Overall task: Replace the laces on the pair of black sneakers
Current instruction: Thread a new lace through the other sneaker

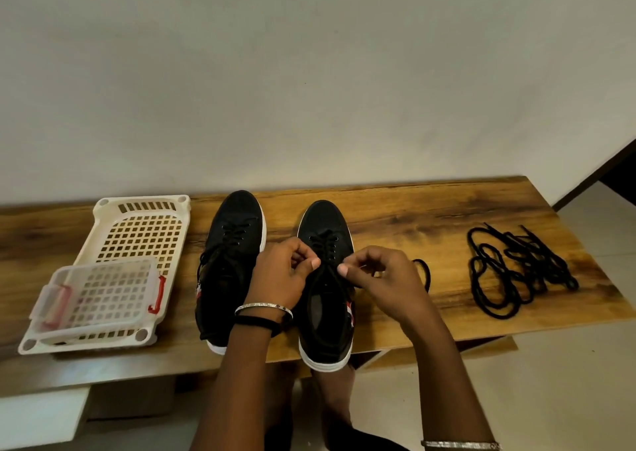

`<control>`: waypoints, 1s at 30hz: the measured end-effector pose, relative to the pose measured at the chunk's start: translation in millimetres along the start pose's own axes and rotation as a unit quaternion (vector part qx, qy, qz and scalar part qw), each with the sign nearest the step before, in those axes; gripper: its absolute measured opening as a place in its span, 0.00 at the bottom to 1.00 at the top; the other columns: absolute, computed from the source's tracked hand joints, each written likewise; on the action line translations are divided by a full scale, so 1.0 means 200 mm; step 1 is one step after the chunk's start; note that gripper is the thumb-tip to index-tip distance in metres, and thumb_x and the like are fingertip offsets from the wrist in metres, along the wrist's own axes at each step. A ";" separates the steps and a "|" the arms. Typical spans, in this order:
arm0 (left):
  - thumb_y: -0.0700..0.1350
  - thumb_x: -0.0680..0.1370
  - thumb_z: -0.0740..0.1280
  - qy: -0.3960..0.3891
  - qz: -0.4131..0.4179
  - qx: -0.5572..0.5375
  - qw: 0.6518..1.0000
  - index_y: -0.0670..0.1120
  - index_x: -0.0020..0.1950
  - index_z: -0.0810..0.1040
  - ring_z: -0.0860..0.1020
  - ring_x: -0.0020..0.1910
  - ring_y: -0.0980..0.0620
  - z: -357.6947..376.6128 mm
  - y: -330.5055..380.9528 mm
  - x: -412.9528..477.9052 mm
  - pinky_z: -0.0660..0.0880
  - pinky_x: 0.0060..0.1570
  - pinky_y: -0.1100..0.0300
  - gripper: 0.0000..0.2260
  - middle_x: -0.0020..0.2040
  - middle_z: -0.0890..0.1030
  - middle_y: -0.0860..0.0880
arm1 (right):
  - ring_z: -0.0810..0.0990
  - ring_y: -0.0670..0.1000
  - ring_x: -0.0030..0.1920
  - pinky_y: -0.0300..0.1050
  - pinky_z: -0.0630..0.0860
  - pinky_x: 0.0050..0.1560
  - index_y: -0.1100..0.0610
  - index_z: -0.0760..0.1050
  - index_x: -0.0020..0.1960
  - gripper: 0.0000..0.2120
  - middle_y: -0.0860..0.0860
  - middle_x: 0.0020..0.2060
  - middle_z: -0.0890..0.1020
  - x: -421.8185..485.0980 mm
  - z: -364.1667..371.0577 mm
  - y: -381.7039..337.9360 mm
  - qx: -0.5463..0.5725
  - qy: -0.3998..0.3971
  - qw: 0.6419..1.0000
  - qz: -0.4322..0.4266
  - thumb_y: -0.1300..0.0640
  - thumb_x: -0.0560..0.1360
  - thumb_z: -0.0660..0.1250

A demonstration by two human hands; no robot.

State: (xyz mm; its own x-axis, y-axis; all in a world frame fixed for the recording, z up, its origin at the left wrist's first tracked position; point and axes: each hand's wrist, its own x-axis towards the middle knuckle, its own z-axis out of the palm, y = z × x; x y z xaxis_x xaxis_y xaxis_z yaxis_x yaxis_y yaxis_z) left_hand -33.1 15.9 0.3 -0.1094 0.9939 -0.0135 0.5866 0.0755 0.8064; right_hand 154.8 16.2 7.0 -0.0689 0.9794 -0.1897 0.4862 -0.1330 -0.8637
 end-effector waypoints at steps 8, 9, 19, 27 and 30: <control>0.41 0.76 0.72 -0.003 0.006 -0.003 1.000 0.47 0.46 0.84 0.78 0.37 0.64 0.00 -0.02 0.01 0.74 0.40 0.70 0.02 0.37 0.81 0.57 | 0.79 0.44 0.42 0.48 0.78 0.45 0.49 0.78 0.43 0.06 0.44 0.38 0.81 0.03 0.06 0.00 -0.108 -0.025 0.993 -0.030 0.53 0.78 0.71; 0.41 0.76 0.73 0.005 0.010 0.005 1.000 0.48 0.45 0.85 0.78 0.36 0.65 0.00 -0.02 0.01 0.73 0.41 0.71 0.02 0.36 0.81 0.58 | 0.79 0.47 0.44 0.53 0.78 0.49 0.47 0.75 0.43 0.06 0.43 0.39 0.81 0.03 0.07 0.00 -0.128 -0.028 0.991 -0.030 0.53 0.79 0.69; 0.43 0.76 0.73 0.026 -0.004 0.039 0.999 0.49 0.43 0.85 0.81 0.41 0.57 0.02 -0.04 0.01 0.80 0.48 0.52 0.03 0.38 0.83 0.55 | 0.82 0.48 0.44 0.59 0.77 0.55 0.45 0.70 0.42 0.10 0.42 0.36 0.81 0.02 0.08 0.02 -0.170 -0.007 0.985 -0.031 0.56 0.81 0.64; 0.53 0.77 0.71 -0.010 -0.021 0.028 0.999 0.47 0.36 0.81 0.77 0.29 0.56 -0.04 -0.04 0.00 0.75 0.32 0.61 0.13 0.29 0.78 0.55 | 0.76 0.41 0.32 0.40 0.71 0.38 0.56 0.81 0.42 0.11 0.45 0.29 0.80 -0.02 -0.04 0.04 -0.011 -0.101 0.995 0.000 0.50 0.79 0.70; 0.55 0.78 0.67 -0.052 -0.075 -0.176 0.980 0.42 0.38 0.80 0.75 0.28 0.54 -0.07 -0.02 -0.02 0.75 0.30 0.61 0.17 0.29 0.77 0.52 | 0.73 0.48 0.36 0.41 0.69 0.41 0.60 0.81 0.40 0.16 0.50 0.32 0.78 -0.04 -0.08 0.00 0.117 -0.116 0.986 -0.002 0.49 0.79 0.67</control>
State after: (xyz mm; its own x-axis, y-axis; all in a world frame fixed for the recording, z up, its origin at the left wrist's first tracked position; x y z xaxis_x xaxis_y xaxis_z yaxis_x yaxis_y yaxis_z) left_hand -46.5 10.7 6.0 -0.0803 0.9782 -0.1917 0.2546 0.2061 0.9448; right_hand 169.0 10.7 15.5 -0.2810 0.9225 -0.2646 0.2728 -0.1875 -0.9436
